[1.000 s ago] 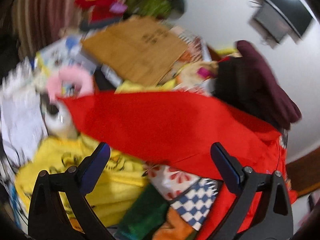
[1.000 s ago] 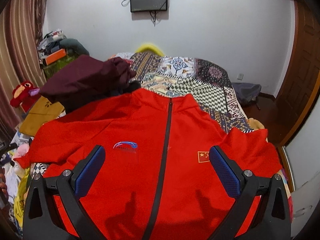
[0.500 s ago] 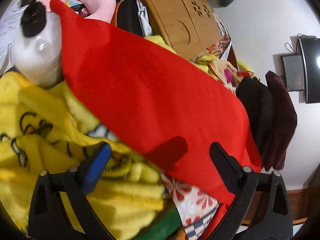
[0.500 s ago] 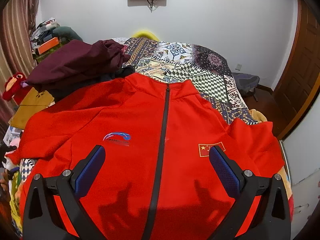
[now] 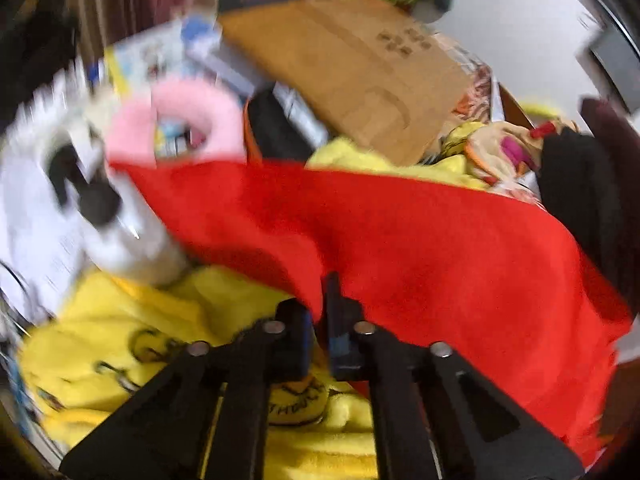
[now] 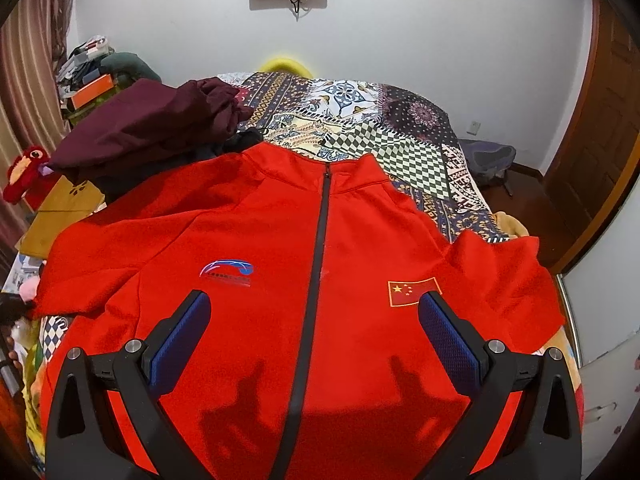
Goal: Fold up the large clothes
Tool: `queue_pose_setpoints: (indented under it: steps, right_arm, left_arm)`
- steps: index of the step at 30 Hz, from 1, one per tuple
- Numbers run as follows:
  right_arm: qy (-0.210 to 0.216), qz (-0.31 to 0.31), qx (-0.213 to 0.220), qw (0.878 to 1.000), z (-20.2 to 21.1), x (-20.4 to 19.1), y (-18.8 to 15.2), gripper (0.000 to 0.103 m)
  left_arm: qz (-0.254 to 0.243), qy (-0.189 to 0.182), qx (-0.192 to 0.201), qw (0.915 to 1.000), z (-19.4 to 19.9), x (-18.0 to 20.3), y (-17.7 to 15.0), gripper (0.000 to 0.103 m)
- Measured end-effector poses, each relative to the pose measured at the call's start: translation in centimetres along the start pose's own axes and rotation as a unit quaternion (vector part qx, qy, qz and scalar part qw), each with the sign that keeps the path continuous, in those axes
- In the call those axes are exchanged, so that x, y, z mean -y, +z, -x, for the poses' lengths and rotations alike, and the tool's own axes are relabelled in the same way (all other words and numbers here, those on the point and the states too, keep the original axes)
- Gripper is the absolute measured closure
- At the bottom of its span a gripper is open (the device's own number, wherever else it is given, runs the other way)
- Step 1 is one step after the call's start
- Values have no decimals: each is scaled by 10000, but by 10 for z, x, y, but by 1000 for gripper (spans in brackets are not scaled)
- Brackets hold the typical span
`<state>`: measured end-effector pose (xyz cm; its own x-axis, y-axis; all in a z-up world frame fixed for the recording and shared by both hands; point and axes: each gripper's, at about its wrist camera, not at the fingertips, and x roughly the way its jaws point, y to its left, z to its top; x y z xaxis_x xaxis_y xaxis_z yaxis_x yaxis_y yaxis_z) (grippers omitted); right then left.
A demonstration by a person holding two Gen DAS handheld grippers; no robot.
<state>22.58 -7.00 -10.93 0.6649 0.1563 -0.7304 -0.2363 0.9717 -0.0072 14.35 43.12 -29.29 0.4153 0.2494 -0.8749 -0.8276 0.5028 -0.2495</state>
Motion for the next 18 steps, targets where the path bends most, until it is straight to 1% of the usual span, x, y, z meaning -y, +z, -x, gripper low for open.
queue_pose_setpoints:
  steps: [1,3,6,8,9,10,12,14,17,18]
  right_arm:
    - [2,-3,10,10000,2,2,0,0]
    - [23,-20,63,10000,6,6,0,0]
    - [57,-40,138,9999,11,11,0,0]
    - [76,-35,189,9998,14,14,0,0]
    - [80,-28,204,9998,15,15,-1,0]
    - [82,-17,223,9997,16,16,-1,0]
    - [86,-3,272,9996,18,19,-1,0]
    - [123,-10,327,9994,21,24,-1,0]
    - [184,-66,391,9990,24,30,-2,0]
    - [198,-85,397,9990,24,32,-3,0]
  left_arm:
    - [-198,75,206,9996,13,8,0,100]
    - [-493,38,553,9972,39,25,1,101]
    - [-890,-274,1069,9899,87,55,4,101]
    - [-1081,-501,1303,9843,108,76,7,101]
    - [-1210,-659,1469,9795,126,89,7,101]
    - [-1306,-770,1592,9755,132,105,9,101]
    - [-1527,-1030,1833,9656,157,129,7,101]
    - [-1816,-1352,2052,9522,182,157,1,101]
    - [-2189,-1779,2178,9344,207,197,-10,101]
    - [-2346,-1944,2196,9268,215,215,-14,101]
